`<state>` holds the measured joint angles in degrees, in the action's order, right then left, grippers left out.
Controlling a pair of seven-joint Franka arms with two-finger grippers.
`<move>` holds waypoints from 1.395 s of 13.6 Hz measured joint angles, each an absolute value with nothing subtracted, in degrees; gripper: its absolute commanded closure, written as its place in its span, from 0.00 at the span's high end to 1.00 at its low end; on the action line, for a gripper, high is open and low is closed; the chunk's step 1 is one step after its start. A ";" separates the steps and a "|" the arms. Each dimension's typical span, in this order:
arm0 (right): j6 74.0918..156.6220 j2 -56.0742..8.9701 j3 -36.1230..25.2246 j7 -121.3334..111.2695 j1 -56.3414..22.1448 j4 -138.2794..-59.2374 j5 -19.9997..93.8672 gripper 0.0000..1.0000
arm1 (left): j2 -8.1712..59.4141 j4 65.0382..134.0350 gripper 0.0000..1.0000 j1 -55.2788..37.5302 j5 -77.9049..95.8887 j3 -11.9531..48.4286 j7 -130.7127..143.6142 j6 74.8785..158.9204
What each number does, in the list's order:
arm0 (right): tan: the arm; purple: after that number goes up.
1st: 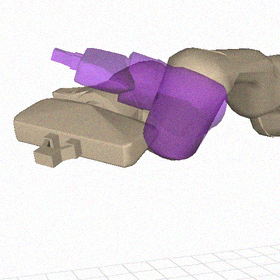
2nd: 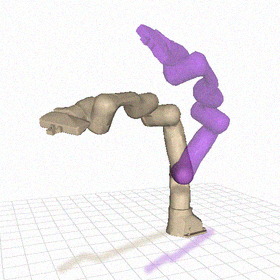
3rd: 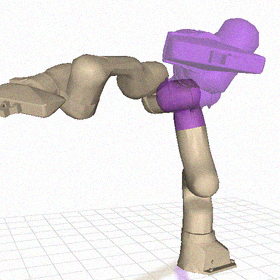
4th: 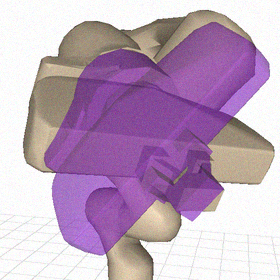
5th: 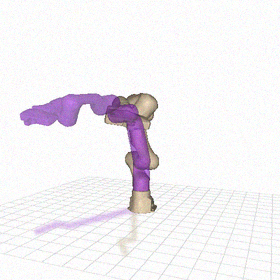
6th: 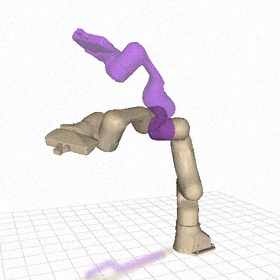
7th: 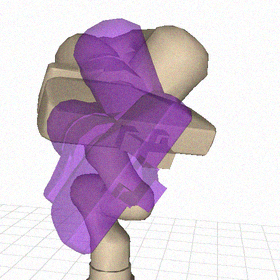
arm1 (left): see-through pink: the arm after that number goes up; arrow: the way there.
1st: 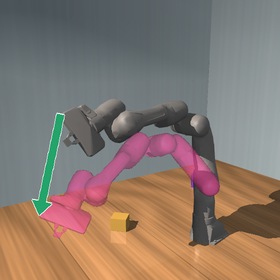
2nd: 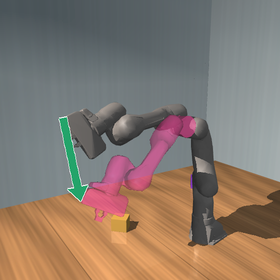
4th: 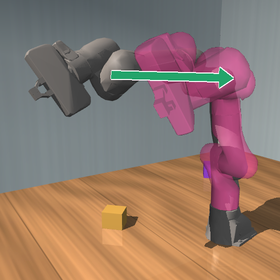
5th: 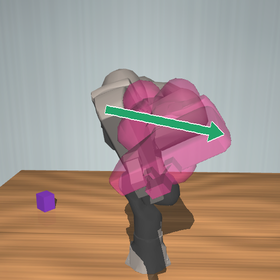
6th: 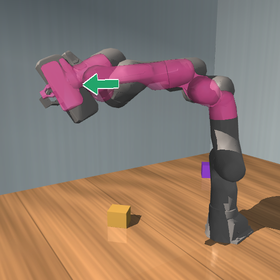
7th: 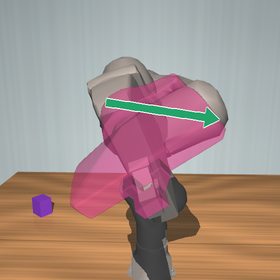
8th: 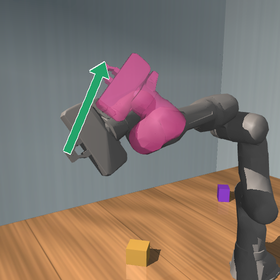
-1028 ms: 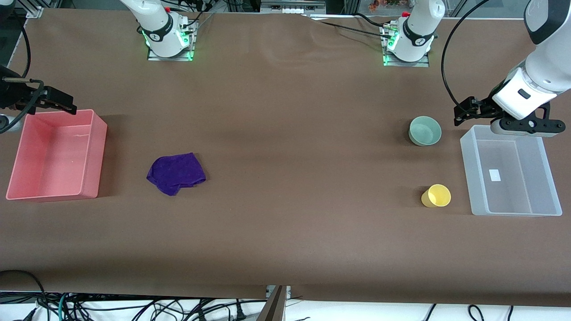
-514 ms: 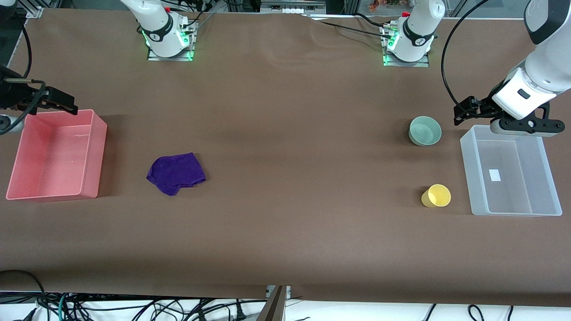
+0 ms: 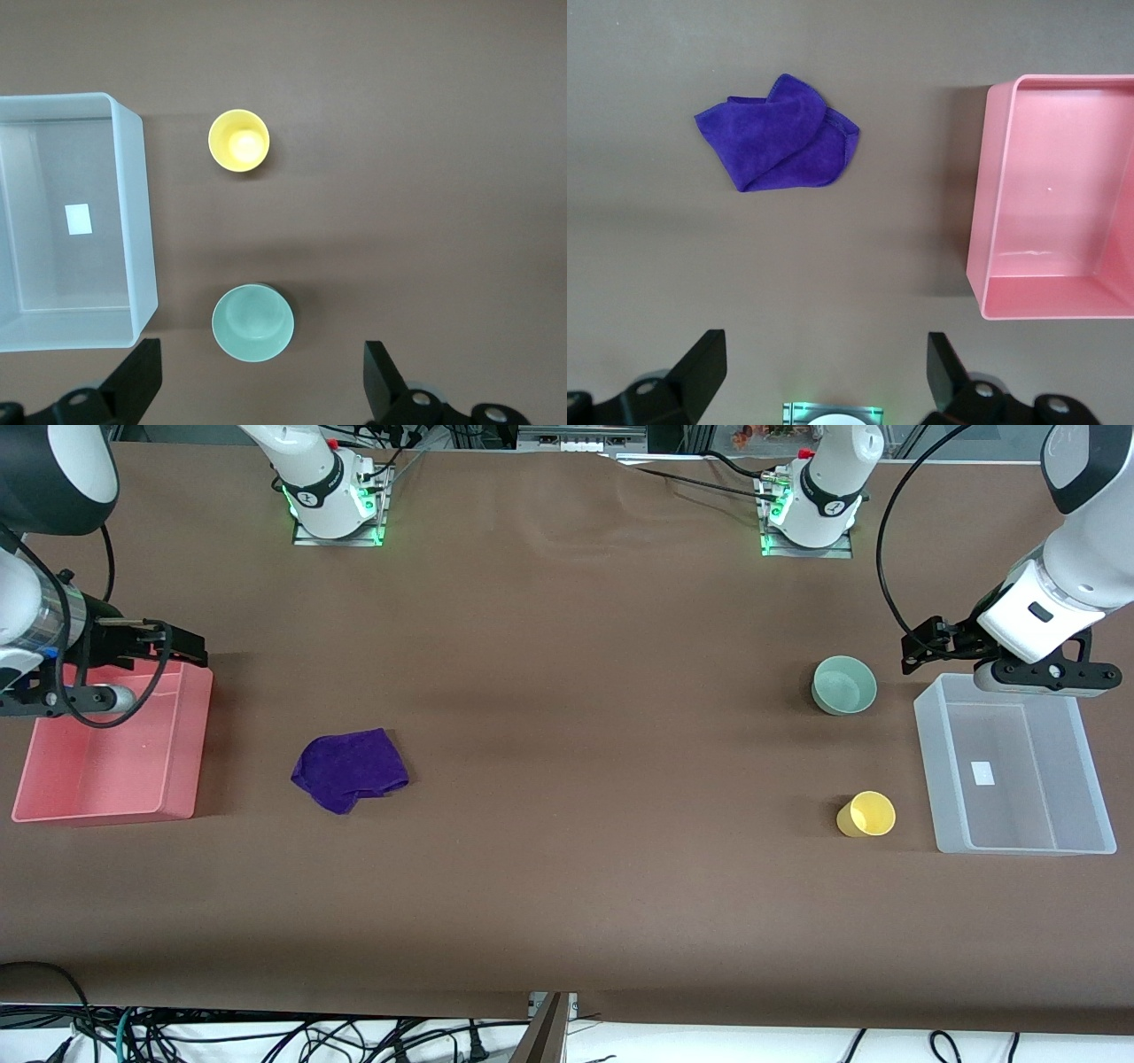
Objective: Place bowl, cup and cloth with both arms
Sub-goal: 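Reach the right gripper to the purple cloth while the left gripper reaches the green bowl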
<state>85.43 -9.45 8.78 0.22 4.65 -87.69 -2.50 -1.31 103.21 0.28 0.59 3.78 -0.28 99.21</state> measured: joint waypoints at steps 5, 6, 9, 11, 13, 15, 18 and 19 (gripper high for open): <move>98.77 -9.55 10.98 4.55 4.62 -97.01 -1.94 1.00 | 4.85 104.19 1.00 3.01 0.59 3.50 -17.84 98.18; 102.31 -9.70 12.04 7.02 4.56 -99.53 -1.88 1.00 | 6.90 104.51 1.00 3.92 0.59 3.45 -21.51 98.20; 111.20 -11.14 15.49 12.43 4.16 -105.42 -1.86 1.00 | 12.11 107.74 1.00 5.84 0.42 3.37 -31.03 103.03; 117.03 -13.45 16.46 13.21 3.59 -108.33 -1.87 1.00 | 13.20 114.69 1.00 6.03 -0.23 3.37 -36.61 113.23; 124.30 -16.34 16.52 13.24 3.31 -111.45 -1.90 1.00 | 13.38 123.27 1.00 6.00 -0.29 3.38 -40.60 124.79; 131.30 -19.45 16.52 13.24 3.28 -114.07 -1.95 1.00 | 13.52 129.62 1.00 5.99 -0.85 3.39 -42.01 131.72; 137.71 -23.24 16.52 13.21 2.66 -115.40 -3.16 1.00 | 14.88 133.09 1.00 5.97 -1.68 3.42 -42.20 133.88; 139.73 -24.35 16.52 13.21 2.28 -115.45 -4.24 1.00 | 15.72 133.33 1.00 5.96 -1.76 3.42 -42.30 133.93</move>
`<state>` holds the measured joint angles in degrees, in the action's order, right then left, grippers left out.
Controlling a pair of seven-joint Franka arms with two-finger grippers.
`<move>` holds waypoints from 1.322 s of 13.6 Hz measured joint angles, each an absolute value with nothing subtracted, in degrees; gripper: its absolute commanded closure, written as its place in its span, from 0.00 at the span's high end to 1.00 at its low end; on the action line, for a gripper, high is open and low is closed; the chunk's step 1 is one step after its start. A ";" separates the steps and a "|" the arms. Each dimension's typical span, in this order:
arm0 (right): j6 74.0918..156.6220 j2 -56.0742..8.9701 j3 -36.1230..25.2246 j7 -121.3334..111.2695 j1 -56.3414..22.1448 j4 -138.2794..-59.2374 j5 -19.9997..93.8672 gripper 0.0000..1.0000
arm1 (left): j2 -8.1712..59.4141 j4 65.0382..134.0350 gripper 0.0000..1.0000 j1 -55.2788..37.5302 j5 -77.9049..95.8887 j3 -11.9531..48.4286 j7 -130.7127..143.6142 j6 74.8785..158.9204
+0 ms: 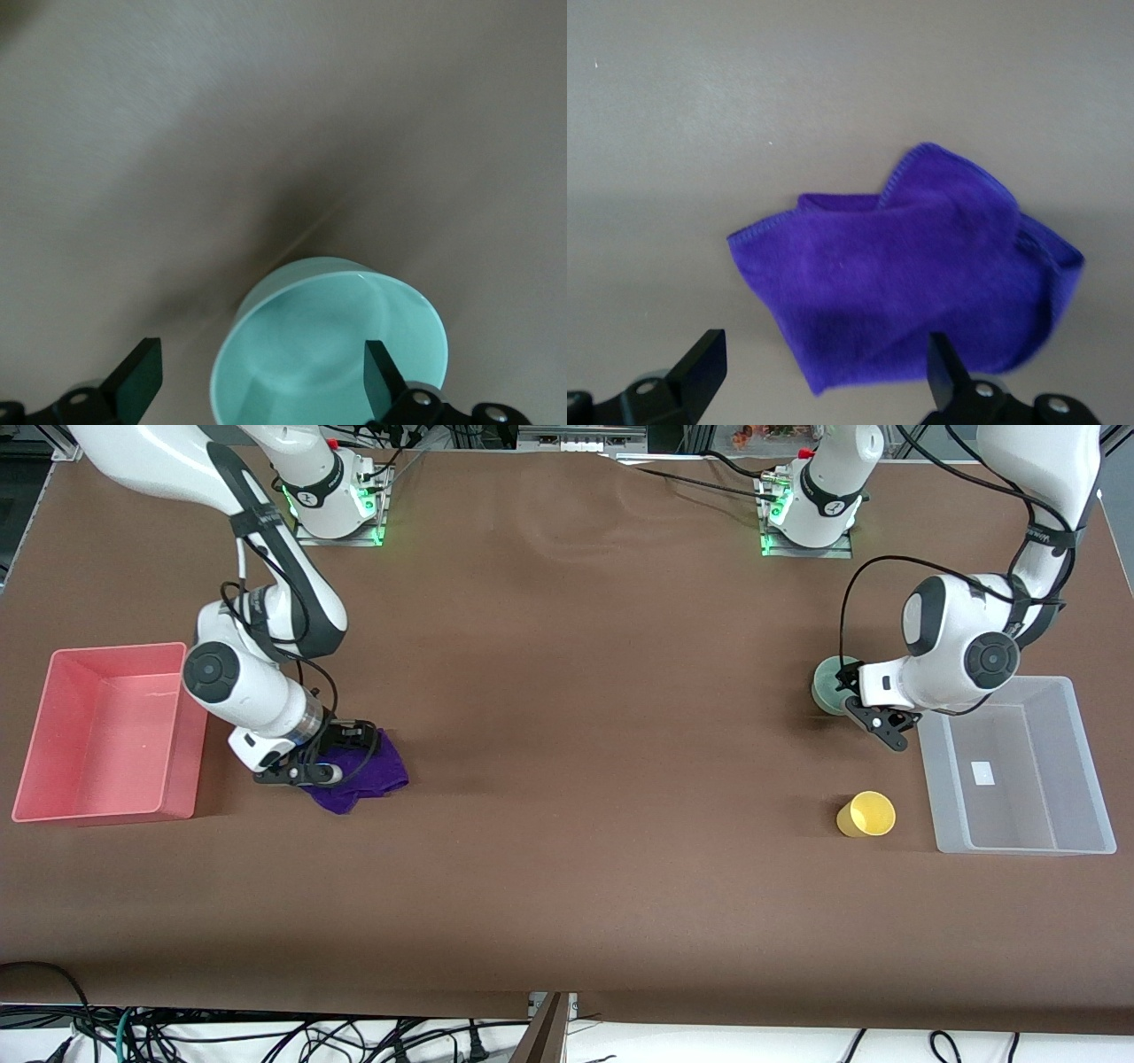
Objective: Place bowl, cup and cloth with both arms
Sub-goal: 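Reach the right gripper to the purple cloth while the left gripper reaches the green bowl, then lift the cloth toward the pink bin while the left gripper carries the bowl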
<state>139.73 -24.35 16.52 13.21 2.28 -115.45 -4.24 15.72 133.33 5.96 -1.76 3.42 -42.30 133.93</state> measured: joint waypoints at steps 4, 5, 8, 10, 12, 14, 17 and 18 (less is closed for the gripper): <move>145.47 -28.81 16.38 13.22 1.20 -115.52 -6.46 1.00 | 18.57 133.36 0.24 5.97 -4.58 3.44 -43.32 137.40; 146.06 -29.54 16.29 13.22 1.20 -115.53 -7.63 1.00 | 19.03 133.35 0.02 6.03 -5.15 3.44 -43.87 137.77; 148.47 -31.29 15.23 13.21 1.09 -115.54 -10.10 0.40 | 19.46 133.27 0.00 6.43 -5.56 3.39 -45.77 138.20; 149.19 -32.07 14.48 13.10 1.00 -115.55 -10.38 0.00 | 19.46 133.02 0.00 6.68 -5.57 3.39 -46.98 138.23; 149.20 -32.15 14.34 13.03 0.93 -115.54 -10.43 0.00 | 19.44 132.50 0.00 6.78 -5.57 3.39 -47.88 138.20; 149.24 -31.94 14.33 13.02 0.80 -115.52 -10.44 0.00 | 19.24 130.97 0.00 6.91 -5.57 3.40 -48.65 136.92; 149.04 -31.67 14.23 12.88 0.65 -115.14 -10.46 0.00 | 18.35 122.69 0.00 7.86 -5.57 3.38 -48.83 125.22; 147.73 -31.29 14.10 12.53 0.66 -114.49 -10.53 0.00 | 17.87 118.33 0.00 8.26 -5.57 3.37 -48.85 119.92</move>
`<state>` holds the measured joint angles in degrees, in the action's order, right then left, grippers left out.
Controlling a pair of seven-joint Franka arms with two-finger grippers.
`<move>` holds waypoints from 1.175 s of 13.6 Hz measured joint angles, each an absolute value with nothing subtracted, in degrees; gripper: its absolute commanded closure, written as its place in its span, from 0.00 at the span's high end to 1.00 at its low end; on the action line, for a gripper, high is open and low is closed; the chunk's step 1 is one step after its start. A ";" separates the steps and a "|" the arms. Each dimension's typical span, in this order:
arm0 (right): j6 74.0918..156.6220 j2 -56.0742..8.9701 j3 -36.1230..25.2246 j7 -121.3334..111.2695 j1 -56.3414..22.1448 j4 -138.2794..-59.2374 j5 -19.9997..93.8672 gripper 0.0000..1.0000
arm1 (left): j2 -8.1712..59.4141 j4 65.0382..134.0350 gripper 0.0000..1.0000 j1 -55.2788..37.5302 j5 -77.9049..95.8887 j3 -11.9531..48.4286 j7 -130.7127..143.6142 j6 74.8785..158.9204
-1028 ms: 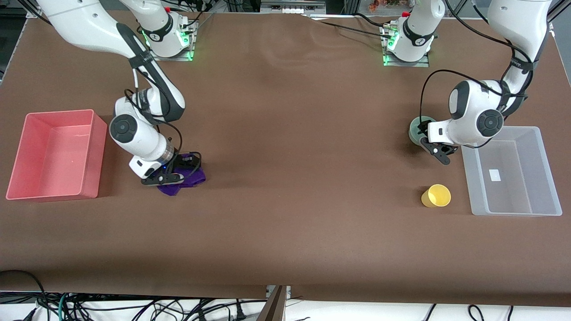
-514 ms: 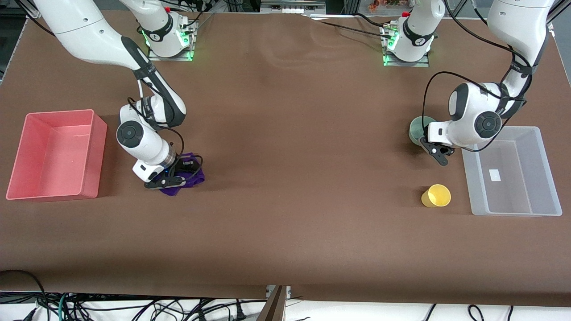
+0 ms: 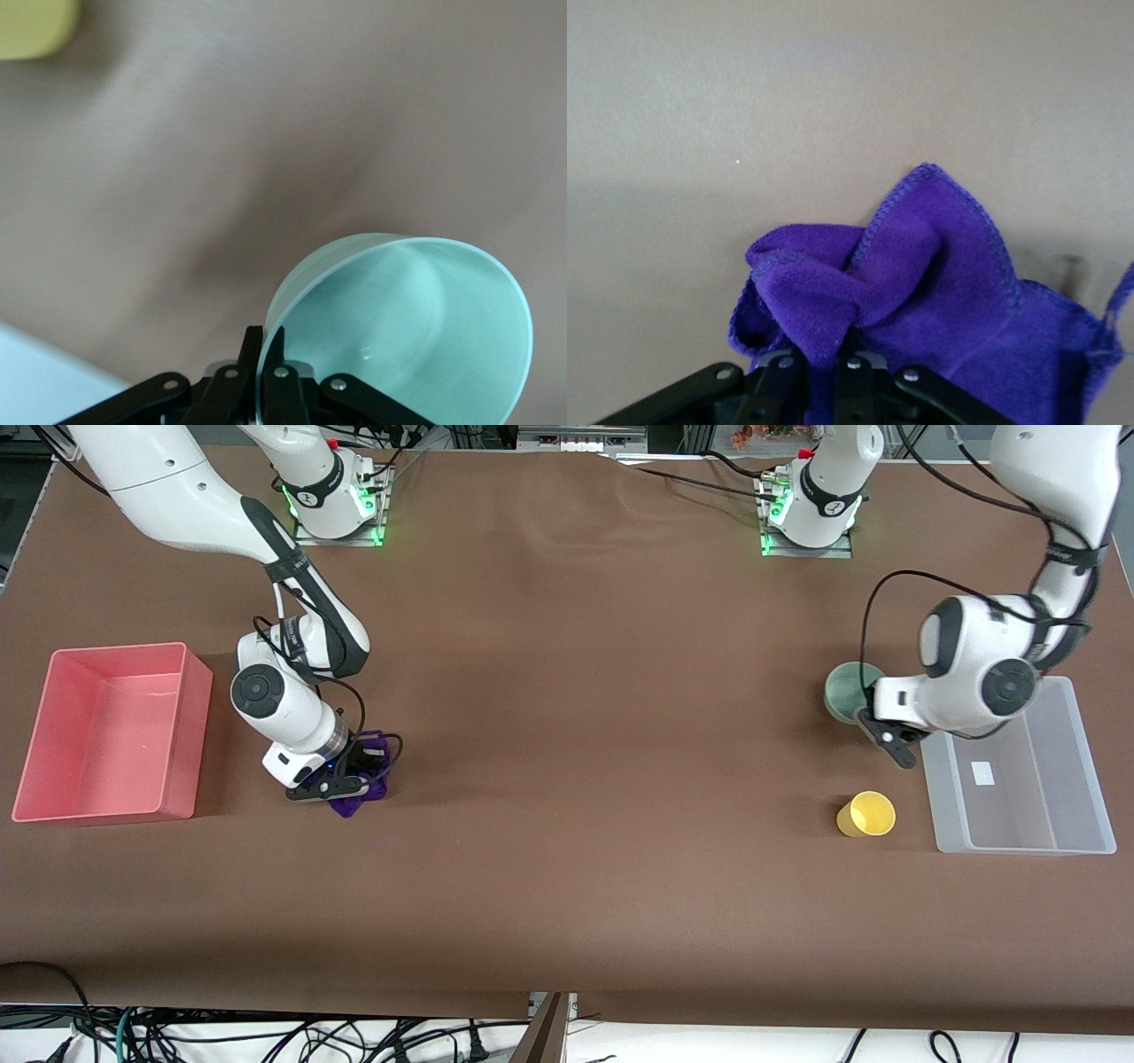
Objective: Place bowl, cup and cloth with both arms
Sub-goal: 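Lift the cloth toward the pink bin while the left gripper carries the bowl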
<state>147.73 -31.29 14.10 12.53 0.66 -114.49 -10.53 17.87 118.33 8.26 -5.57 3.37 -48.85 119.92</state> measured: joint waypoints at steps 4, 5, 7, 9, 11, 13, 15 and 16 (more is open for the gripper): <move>128.40 -25.47 13.54 6.88 1.16 -106.72 -10.67 0.00 | 17.13 102.07 0.00 13.16 -5.68 3.14 -49.66 108.55; 122.20 -23.36 13.36 4.43 1.63 -104.25 -10.68 0.00 | 17.57 99.23 0.00 15.40 -5.69 3.02 -51.12 108.14; 110.37 -19.67 11.57 -1.78 2.77 -99.63 -10.70 0.00 | 20.34 95.19 0.00 20.19 -5.70 2.81 -52.84 107.79; 102.44 -17.62 5.15 -12.85 3.47 -95.78 -10.72 0.00 | 26.07 92.71 0.00 24.81 -5.70 2.74 -53.47 108.45; 98.74 -17.35 -3.63 -27.23 4.50 -92.68 -10.70 0.00 | 33.23 90.36 0.00 28.01 -5.70 2.77 -53.75 112.16; 97.84 -17.39 -10.97 -37.08 5.68 -91.84 -10.62 0.00 | 38.60 88.88 0.00 28.90 -5.70 2.84 -53.78 117.31; 97.88 -18.02 -13.59 -40.34 7.24 -91.91 -10.57 0.00 | 41.16 87.98 0.47 28.78 -5.70 3.23 -53.60 119.33; 98.15 -18.77 -13.66 -40.50 7.83 -92.08 -10.54 0.00 | 41.56 87.73 0.89 28.65 -5.70 3.29 -53.59 119.36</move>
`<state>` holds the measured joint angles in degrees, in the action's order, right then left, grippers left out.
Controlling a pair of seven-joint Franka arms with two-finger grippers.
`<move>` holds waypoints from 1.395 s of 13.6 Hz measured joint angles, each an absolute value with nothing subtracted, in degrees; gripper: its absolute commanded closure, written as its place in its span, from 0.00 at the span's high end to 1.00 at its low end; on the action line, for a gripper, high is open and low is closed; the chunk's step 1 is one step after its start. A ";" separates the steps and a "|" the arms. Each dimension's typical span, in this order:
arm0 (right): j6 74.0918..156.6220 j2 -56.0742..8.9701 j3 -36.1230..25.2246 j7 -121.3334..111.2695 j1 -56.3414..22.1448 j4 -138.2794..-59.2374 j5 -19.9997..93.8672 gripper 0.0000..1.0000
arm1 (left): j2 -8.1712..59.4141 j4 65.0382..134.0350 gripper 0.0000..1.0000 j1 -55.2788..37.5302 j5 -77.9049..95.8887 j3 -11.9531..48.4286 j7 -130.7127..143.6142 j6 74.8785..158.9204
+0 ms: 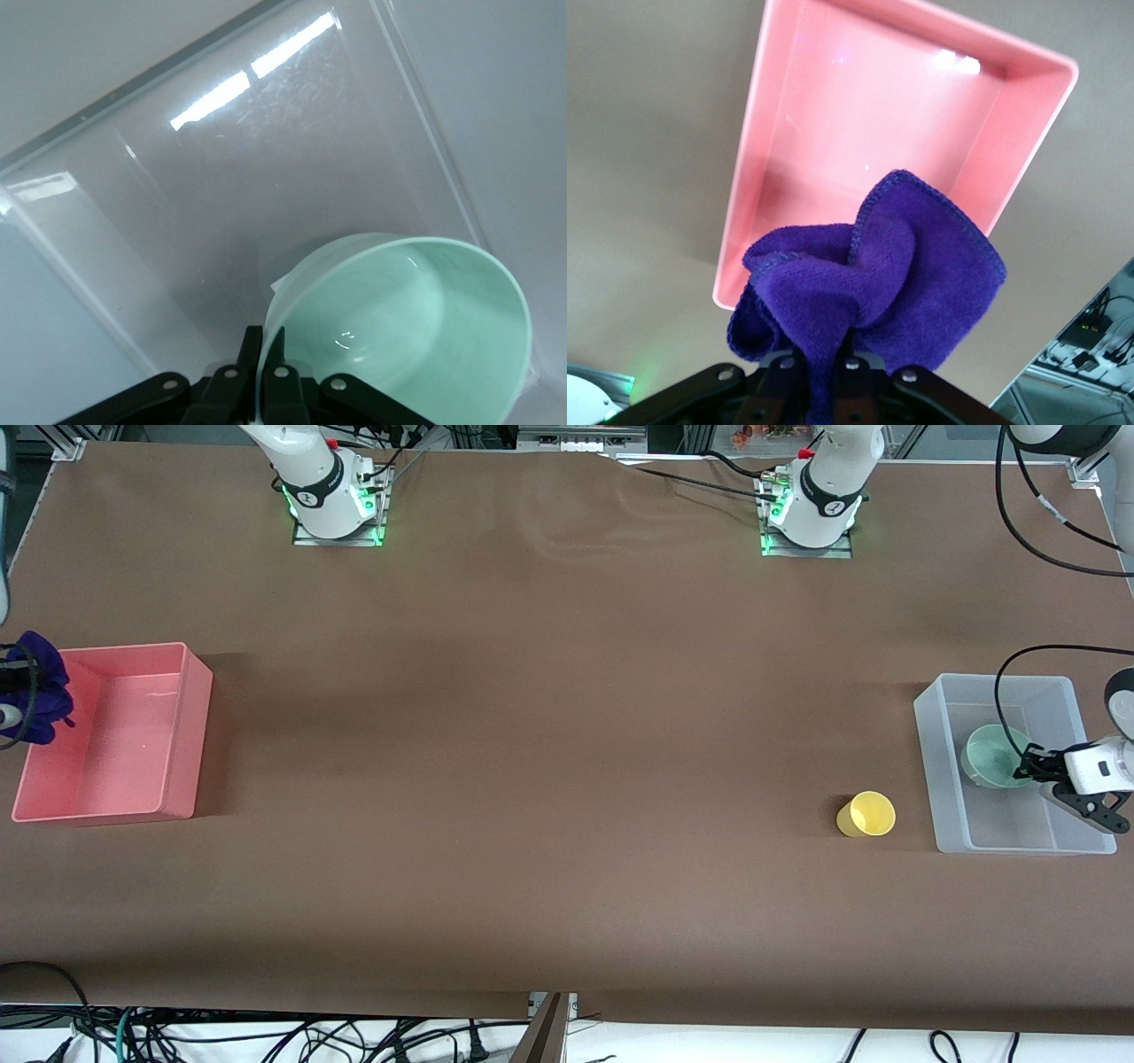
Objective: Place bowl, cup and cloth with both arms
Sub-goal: 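Lift the cloth toward the pink bin while the left gripper carries the bowl, then drop the cloth into the pink bin while the left gripper grasps the cup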
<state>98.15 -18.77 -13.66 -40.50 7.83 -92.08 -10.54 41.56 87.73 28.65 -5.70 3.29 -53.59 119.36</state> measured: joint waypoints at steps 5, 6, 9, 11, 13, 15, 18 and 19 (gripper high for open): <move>107.27 -24.96 -13.53 -39.72 7.96 -95.64 -5.84 0.00 | 40.22 84.20 1.00 28.49 -5.68 3.79 -53.51 117.90; 110.03 -25.73 -13.50 -38.41 7.93 -97.24 -5.43 0.00 | 38.65 83.44 1.00 28.32 -5.65 4.57 -52.93 115.79; 117.03 -26.58 -13.42 -36.80 7.85 -102.44 -4.68 0.00 | 32.40 82.53 1.00 27.21 -5.63 10.01 -43.96 108.96; 121.41 -26.97 -13.38 -36.41 7.84 -105.51 -3.91 0.00 | 30.42 82.66 0.97 26.06 -5.63 14.30 -34.26 107.39; 125.58 -27.88 -13.32 -36.28 7.83 -107.91 -3.54 0.00 | 30.60 83.13 0.76 23.17 -5.63 16.24 -22.73 107.33; 129.20 -28.44 -13.29 -36.28 7.83 -110.05 -3.53 0.00 | 31.69 83.87 0.71 19.30 -5.63 16.41 -12.81 108.08; 132.06 -29.27 -13.43 -37.23 7.89 -111.73 -3.53 0.00 | 35.97 84.41 0.71 17.33 -5.63 16.36 -6.64 111.77; 133.41 -29.67 -13.78 -38.14 8.00 -111.85 -3.53 0.00 | 37.54 84.44 0.71 17.53 -5.63 16.15 -6.40 112.76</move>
<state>133.41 -29.67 -13.78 -38.14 8.00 -111.85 -3.53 37.54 84.44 17.53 -5.63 16.15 -6.40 112.76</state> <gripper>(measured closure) 0.899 0.286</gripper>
